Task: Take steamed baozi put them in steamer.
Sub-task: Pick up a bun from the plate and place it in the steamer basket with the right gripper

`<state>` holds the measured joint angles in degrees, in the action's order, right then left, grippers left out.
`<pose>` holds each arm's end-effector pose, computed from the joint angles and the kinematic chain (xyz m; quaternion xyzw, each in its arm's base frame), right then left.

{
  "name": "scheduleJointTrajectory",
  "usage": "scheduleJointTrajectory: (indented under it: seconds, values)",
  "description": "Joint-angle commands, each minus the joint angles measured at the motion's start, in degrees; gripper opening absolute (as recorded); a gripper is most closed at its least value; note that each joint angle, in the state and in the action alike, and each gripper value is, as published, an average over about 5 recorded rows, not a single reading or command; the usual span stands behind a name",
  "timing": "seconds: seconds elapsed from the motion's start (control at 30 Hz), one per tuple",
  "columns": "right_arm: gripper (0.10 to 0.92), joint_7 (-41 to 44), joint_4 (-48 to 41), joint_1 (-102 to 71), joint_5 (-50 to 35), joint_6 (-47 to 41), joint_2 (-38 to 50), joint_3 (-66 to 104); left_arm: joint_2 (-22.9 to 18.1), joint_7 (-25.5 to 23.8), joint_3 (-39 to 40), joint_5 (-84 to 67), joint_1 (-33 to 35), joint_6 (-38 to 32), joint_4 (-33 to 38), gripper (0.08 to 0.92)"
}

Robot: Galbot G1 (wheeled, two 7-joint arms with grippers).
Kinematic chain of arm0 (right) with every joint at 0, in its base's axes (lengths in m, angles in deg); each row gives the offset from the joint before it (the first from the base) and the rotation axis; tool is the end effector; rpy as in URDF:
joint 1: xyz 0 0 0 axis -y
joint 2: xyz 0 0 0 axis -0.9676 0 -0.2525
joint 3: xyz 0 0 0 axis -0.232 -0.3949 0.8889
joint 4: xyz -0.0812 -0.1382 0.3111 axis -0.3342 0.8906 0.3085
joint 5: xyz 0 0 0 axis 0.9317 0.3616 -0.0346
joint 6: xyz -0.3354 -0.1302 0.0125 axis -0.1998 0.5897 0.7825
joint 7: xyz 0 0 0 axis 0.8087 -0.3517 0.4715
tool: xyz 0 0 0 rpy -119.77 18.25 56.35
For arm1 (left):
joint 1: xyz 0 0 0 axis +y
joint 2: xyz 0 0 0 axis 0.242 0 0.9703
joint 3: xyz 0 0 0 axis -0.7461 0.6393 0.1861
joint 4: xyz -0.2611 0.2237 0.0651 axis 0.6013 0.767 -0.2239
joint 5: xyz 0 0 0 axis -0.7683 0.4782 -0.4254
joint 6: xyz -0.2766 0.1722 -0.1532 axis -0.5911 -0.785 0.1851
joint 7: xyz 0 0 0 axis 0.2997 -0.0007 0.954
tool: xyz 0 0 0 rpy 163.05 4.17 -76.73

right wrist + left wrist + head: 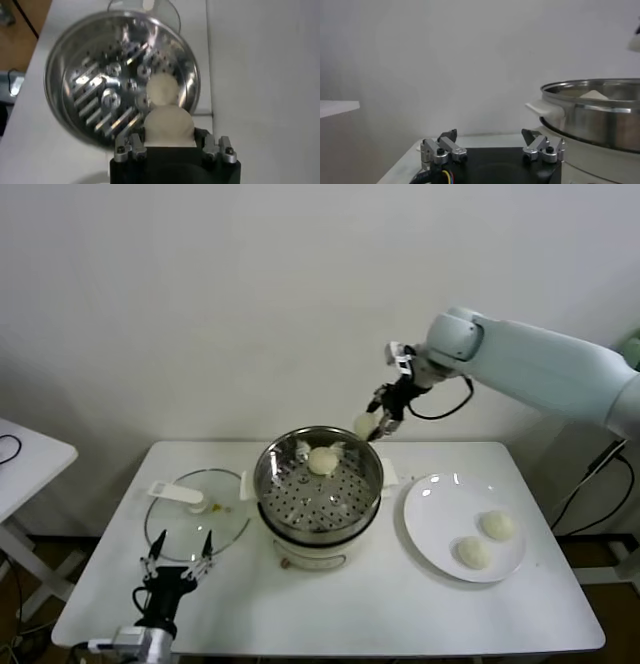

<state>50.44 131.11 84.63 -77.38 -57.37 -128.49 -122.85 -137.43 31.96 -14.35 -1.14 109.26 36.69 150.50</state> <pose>0.6012 0.0300 -0.0068 0.5631 -0.6243 0.4418 0.3131 0.1603 0.0687 -0.3475 0.0174 -0.9978 -0.0313 0.0564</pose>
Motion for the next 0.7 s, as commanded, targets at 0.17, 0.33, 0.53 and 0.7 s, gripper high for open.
scheduleJointTrajectory:
  seconds: [0.17,0.33,0.53,0.7]
  values:
    - [0.64,-4.7,-2.2,-3.9,-7.5,-3.4,-14.0,-0.1,0.0,0.0,-0.6,-0.6,0.2,0.2,1.3,0.823]
    - [0.636,-4.9,-5.3,-6.8,-6.4,-3.3,-17.5,0.0,0.0,0.0,-0.7,-0.7,0.4,0.2,1.6,0.823]
    - [0.642,-4.9,-7.8,-9.4,-4.7,-3.1,-19.4,0.0,0.3,-0.1,-1.3,-1.5,1.0,-0.2,1.3,0.823]
    - [0.64,-4.7,-8.5,-10.7,-3.1,-2.8,-19.4,-0.4,0.5,-0.1,-1.5,-1.8,1.2,-0.3,1.0,0.823]
